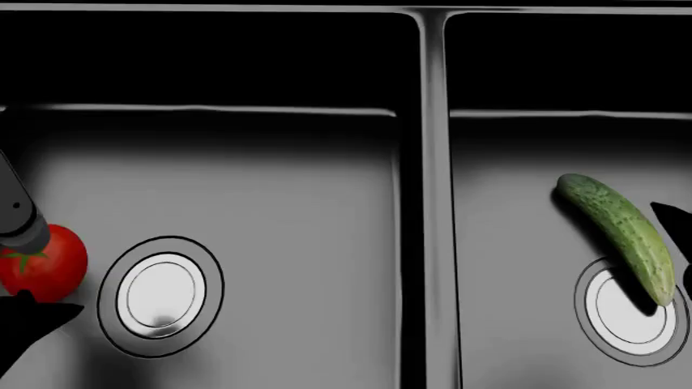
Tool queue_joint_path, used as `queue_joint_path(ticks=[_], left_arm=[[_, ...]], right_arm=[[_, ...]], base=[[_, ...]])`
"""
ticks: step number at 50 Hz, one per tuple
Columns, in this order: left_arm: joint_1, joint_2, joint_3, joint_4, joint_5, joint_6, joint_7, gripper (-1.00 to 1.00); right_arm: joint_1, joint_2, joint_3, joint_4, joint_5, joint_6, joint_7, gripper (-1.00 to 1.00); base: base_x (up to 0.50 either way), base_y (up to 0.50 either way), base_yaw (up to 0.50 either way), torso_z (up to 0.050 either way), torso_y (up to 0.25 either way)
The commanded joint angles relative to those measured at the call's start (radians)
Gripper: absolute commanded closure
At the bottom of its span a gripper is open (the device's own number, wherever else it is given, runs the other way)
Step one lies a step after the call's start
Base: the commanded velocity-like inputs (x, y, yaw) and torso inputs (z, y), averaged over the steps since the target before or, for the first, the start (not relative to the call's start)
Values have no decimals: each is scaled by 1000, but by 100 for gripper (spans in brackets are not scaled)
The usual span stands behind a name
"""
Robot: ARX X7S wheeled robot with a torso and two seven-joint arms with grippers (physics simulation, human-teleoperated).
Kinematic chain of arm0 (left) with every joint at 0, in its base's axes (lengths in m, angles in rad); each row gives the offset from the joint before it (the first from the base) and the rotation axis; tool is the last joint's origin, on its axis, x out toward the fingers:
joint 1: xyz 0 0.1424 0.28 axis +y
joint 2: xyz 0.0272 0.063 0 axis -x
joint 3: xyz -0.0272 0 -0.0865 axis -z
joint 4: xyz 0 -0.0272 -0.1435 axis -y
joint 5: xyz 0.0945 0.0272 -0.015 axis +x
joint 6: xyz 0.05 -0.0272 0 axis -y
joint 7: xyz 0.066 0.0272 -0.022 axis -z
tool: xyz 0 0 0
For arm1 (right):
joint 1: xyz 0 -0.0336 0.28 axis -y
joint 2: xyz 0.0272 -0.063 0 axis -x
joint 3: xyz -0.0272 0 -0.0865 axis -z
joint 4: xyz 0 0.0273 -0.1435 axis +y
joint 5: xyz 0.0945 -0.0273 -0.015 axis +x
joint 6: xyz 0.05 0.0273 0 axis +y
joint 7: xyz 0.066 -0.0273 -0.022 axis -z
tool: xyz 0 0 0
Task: Pick the vegetables from the sink and place them on the cutting board.
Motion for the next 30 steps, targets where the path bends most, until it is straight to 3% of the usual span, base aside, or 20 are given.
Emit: queue_joint_path(ticks=[1, 10, 11, 13, 19, 30], left_arm=[[24, 6, 34, -11, 31, 18, 10, -100], [44, 11, 45, -24, 46, 41, 12, -100], [50, 13, 50, -24, 84, 76, -1, 100], [49, 3, 90, 5, 145, 122, 51, 100], [49, 8, 125, -7, 229, 161, 48, 100], [20, 8, 86, -12, 284, 230, -3, 100]], right_arm=[[0, 6, 1, -5, 18, 0, 9, -100], [0, 9, 5, -9, 27, 0, 15, -100], [0, 9, 6, -10, 29, 0, 16, -100], [0, 13, 8, -12, 27, 0, 17, -100], [0, 14, 12, -11, 34, 0, 29, -100], [0, 5, 26, -8, 20, 0, 20, -100]], base=[[0, 0, 0, 0, 0], [0, 0, 0, 0, 0], [0, 0, 0, 0, 0], [0, 0, 0, 0, 0], [0, 0, -1, 0, -3], [1, 0, 0, 0, -2]])
